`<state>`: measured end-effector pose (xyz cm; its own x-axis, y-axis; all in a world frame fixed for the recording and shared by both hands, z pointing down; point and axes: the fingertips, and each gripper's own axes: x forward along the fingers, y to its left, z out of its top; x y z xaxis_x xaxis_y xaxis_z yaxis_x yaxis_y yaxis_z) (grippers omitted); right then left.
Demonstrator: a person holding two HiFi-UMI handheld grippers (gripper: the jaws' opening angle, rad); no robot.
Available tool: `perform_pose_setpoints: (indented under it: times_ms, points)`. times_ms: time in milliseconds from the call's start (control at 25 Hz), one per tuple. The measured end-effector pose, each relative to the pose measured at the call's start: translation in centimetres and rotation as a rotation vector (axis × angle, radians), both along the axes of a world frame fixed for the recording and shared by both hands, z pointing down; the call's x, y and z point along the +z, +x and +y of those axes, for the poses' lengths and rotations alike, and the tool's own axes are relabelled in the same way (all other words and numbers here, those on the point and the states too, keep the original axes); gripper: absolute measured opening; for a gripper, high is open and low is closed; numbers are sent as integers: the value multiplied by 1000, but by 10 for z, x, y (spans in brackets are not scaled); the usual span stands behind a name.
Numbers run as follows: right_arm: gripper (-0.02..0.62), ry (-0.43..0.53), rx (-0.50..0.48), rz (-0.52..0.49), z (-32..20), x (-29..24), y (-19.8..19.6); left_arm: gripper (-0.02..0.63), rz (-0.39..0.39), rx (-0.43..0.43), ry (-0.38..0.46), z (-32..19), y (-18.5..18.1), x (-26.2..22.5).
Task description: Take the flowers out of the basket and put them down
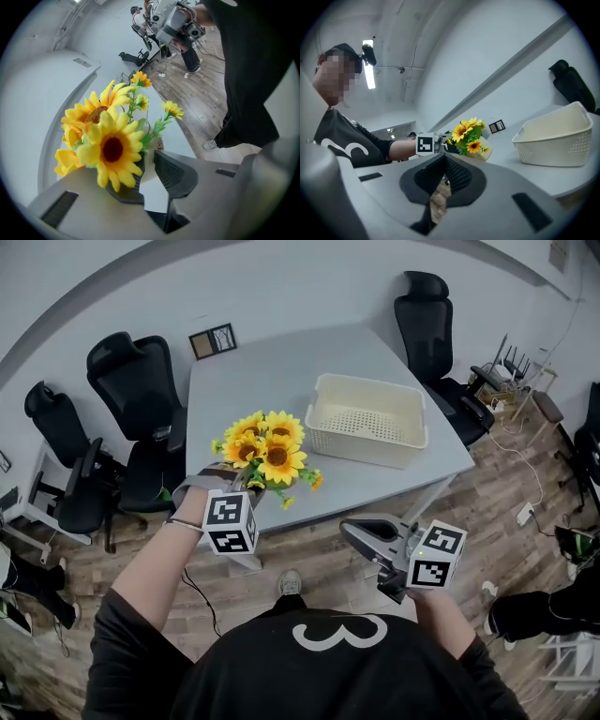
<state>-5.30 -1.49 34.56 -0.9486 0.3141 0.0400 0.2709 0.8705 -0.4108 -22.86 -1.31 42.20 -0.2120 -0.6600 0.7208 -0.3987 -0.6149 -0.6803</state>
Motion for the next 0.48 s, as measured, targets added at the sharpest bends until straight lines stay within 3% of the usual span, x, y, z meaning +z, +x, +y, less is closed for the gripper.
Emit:
perform_pose_setpoints:
  times_ms: [480]
  points:
    - [8, -11, 39, 61, -13, 25, -29, 74, 52, -8, -46, -6, -29, 36]
